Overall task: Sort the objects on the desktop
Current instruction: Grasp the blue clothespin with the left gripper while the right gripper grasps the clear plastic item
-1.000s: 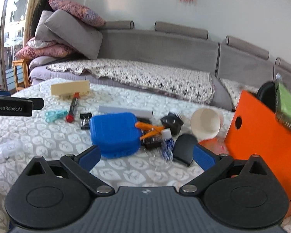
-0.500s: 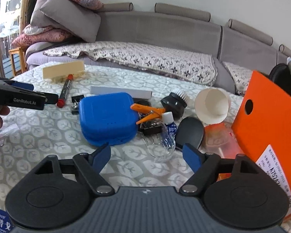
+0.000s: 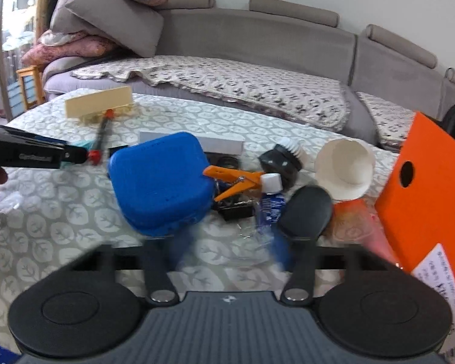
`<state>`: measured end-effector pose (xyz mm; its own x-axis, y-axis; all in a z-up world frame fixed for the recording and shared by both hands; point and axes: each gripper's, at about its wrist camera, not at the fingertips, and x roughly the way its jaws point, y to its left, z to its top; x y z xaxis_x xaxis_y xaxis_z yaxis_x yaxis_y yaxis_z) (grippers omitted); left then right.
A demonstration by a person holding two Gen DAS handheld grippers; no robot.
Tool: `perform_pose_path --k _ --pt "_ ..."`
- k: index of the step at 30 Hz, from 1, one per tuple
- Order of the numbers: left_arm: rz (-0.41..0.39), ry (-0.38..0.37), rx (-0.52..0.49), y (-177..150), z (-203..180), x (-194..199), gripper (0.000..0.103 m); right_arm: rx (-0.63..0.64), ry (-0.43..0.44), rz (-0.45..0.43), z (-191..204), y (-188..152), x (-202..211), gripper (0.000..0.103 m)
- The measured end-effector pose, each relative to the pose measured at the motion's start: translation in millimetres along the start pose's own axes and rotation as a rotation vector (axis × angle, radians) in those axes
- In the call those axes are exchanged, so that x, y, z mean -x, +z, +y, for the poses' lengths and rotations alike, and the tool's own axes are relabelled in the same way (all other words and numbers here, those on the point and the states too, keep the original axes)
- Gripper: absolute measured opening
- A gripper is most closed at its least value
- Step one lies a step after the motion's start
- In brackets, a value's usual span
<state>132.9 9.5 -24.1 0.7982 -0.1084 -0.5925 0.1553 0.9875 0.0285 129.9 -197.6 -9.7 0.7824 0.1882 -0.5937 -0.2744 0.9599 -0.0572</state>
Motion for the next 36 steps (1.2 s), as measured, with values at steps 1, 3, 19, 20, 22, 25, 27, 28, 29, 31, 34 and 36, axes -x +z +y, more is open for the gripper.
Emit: perform_pose_path --k 1,3,19,20,22,25,27,28,29,31,34,36 --pt "-0.001 -0.001 0.003 -1 0 1 0.029 0.005 0.001 0.001 0 0 1 0.028" --pt "-0.001 0.000 0.007 0 1 -1 0.029 0.001 0.010 0.003 -1 0 2 0.028" --pt "-0.030 0.017 -0.007 4 -21 25 0.028 0.009 0.024 -0.047 -8 2 32 0.026" --pt "-0.034 0.018 -0.008 5 -24 27 0.028 0.008 0.024 -0.049 -9 3 34 0.026" --pt "-0.044 0.019 -0.012 8 -28 32 0.028 0.006 0.026 -0.057 -9 3 38 0.026" --pt "-0.056 0.019 -0.016 10 -34 38 0.028 0.003 0.029 -0.074 -10 5 45 0.026" --pt "-0.065 0.016 -0.021 12 -38 41 0.028 0.002 0.031 -0.089 -9 7 50 0.025" --pt "-0.069 0.016 -0.022 12 -39 44 0.028 0.000 0.034 -0.093 -9 7 52 0.025" --pt "-0.073 0.017 -0.022 13 -40 46 0.028 -0.002 0.034 -0.099 -10 8 54 0.025" --pt "-0.079 0.015 -0.025 14 -43 48 0.028 -0.003 0.037 -0.110 -10 9 58 0.025" --pt "-0.088 0.012 -0.027 16 -47 52 0.028 -0.006 0.038 -0.121 -9 11 62 0.023" --pt "-0.094 0.009 -0.023 17 -49 54 0.028 -0.007 0.035 -0.128 -9 11 64 0.020"
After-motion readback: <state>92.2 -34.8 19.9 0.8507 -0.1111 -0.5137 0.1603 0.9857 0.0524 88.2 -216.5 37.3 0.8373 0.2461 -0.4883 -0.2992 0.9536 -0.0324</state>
